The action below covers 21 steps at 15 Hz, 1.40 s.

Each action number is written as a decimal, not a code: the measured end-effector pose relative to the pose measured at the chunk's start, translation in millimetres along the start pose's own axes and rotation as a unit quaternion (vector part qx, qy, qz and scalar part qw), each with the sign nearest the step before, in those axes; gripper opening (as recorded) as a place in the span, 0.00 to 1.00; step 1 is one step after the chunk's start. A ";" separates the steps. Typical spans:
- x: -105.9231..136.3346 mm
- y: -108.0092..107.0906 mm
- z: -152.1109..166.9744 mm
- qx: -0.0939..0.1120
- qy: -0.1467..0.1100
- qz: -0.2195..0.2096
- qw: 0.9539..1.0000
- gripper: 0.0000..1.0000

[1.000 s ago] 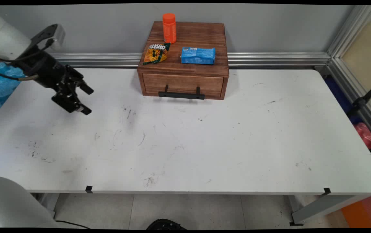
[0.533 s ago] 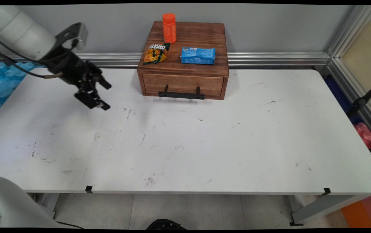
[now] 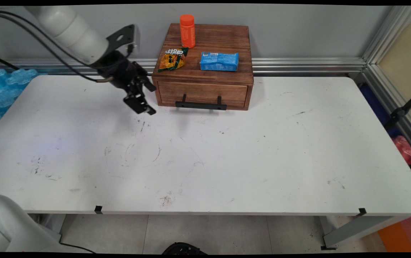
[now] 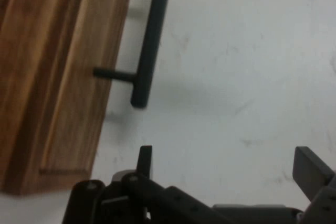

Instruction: Open the drawer

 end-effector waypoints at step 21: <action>78.6 -4.6 87.3 0.014 0.006 0.047 0.999 1.00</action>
